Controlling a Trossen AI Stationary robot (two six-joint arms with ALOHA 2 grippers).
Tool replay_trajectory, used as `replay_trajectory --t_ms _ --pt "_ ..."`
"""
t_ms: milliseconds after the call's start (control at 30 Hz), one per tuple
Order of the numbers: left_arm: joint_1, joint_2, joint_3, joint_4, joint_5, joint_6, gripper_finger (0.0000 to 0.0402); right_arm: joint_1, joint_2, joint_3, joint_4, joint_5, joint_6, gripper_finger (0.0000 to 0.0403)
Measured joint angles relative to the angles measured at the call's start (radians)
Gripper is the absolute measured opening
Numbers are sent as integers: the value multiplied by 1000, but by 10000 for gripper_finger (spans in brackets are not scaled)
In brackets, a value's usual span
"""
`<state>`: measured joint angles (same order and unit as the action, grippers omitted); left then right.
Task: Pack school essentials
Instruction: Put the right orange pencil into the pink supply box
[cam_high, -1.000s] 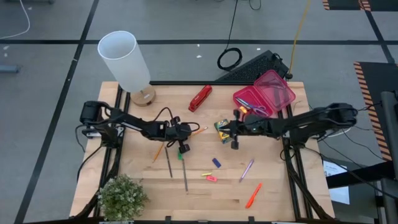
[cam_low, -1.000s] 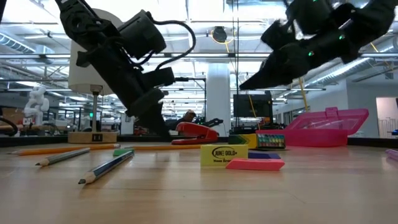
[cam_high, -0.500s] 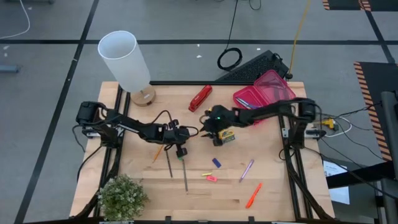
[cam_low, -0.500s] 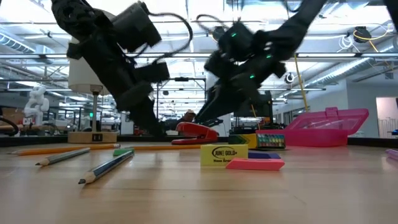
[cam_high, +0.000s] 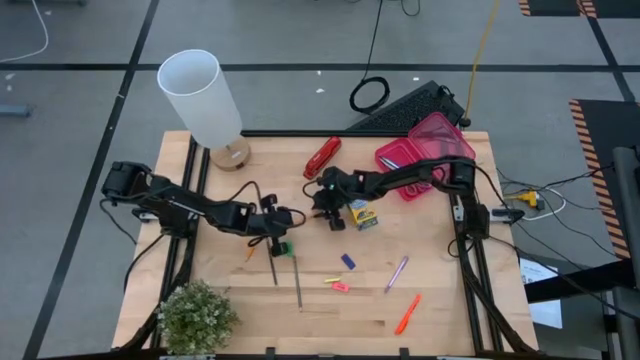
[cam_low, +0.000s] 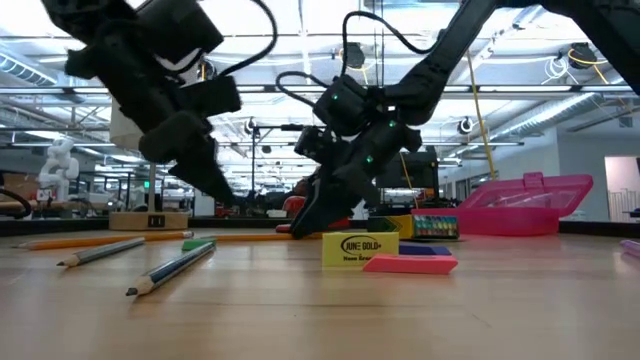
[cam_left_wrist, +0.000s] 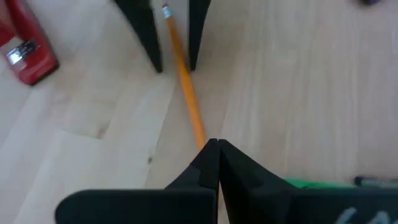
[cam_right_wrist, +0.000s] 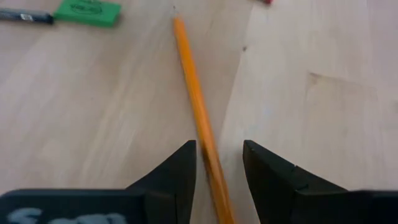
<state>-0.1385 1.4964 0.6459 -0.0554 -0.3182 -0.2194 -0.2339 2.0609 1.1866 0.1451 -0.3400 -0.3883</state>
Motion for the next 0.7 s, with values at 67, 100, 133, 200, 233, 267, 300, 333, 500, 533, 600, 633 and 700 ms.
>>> replay_trajectory --t_ms 67,100,133,200,233,267,300,333,500,533,600,633,700 --pt "-2 -26 -45 48 -4 0 5 -2 -3 1 -21 -1 -9 117" --pt "-3 -41 -65 77 -4 0 5 -2 -2 1 -35 -2 -14 110" --pt "-4 -55 -86 118 -4 1 5 -2 -2 1 -42 -2 -18 101" --pt "-7 -82 -124 183 -2 10 5 -1 -3 1 -57 -2 -17 81" --pt "-8 -87 -141 219 0 15 5 -1 -3 1 -61 -2 -16 70" --pt "-9 -96 -158 248 2 27 5 0 -3 1 -64 -2 -14 59" --pt "-12 -106 -175 273 2 39 5 1 -3 1 -68 -2 -12 48" --pt "-17 -108 -184 310 2 53 6 2 -3 1 -73 -2 -12 38" --pt "-56 -104 -210 371 3 116 9 11 -5 -7 -80 0 -16 8" --pt "-62 -105 -210 375 3 122 14 13 -5 -7 -81 3 -16 10" --pt "-73 -105 -210 391 1 148 29 18 -5 -10 -82 3 -13 13" --pt "-79 -104 -210 399 -5 162 40 20 -5 -10 -82 3 -13 14" --pt "-97 -105 -210 415 -24 193 66 26 -5 -11 -82 3 -12 14"
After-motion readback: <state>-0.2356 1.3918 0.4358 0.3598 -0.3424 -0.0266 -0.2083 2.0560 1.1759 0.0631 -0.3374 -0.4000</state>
